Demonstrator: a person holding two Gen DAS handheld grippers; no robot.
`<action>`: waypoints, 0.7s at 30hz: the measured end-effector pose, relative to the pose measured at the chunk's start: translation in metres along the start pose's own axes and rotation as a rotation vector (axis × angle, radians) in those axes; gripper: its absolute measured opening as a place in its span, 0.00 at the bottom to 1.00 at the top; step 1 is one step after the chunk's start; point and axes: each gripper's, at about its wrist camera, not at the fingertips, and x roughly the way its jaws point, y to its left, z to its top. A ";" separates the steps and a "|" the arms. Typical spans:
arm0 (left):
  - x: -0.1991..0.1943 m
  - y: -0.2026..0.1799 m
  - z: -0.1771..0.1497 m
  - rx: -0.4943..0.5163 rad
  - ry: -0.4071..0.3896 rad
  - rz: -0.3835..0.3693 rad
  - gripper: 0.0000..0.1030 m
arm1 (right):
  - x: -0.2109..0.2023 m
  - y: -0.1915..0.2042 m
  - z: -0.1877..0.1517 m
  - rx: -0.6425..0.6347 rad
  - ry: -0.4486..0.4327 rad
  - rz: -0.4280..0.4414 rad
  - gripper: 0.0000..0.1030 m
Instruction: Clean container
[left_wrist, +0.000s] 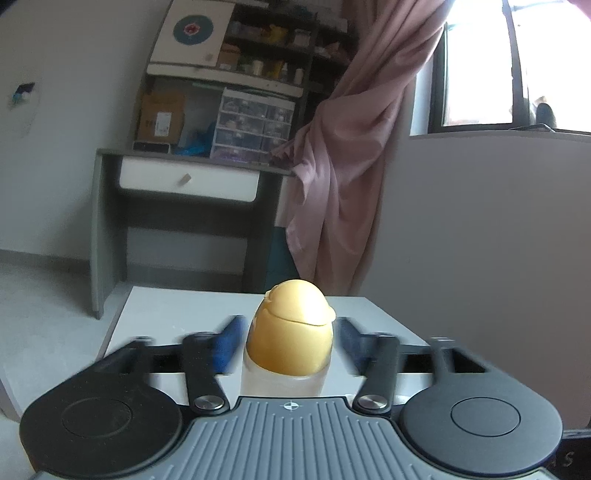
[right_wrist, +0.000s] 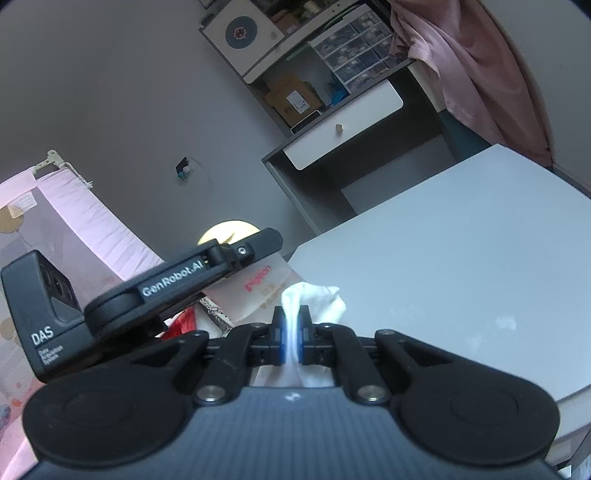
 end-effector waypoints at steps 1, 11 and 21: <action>-0.006 0.000 -0.001 0.002 -0.039 0.003 0.98 | -0.001 0.001 -0.001 -0.004 -0.001 0.000 0.06; -0.028 0.005 -0.011 0.141 -0.107 -0.105 1.00 | -0.016 0.012 -0.004 -0.026 -0.008 -0.003 0.06; -0.037 0.059 -0.021 0.116 -0.100 -0.405 1.00 | -0.033 0.026 -0.003 -0.069 -0.012 0.007 0.06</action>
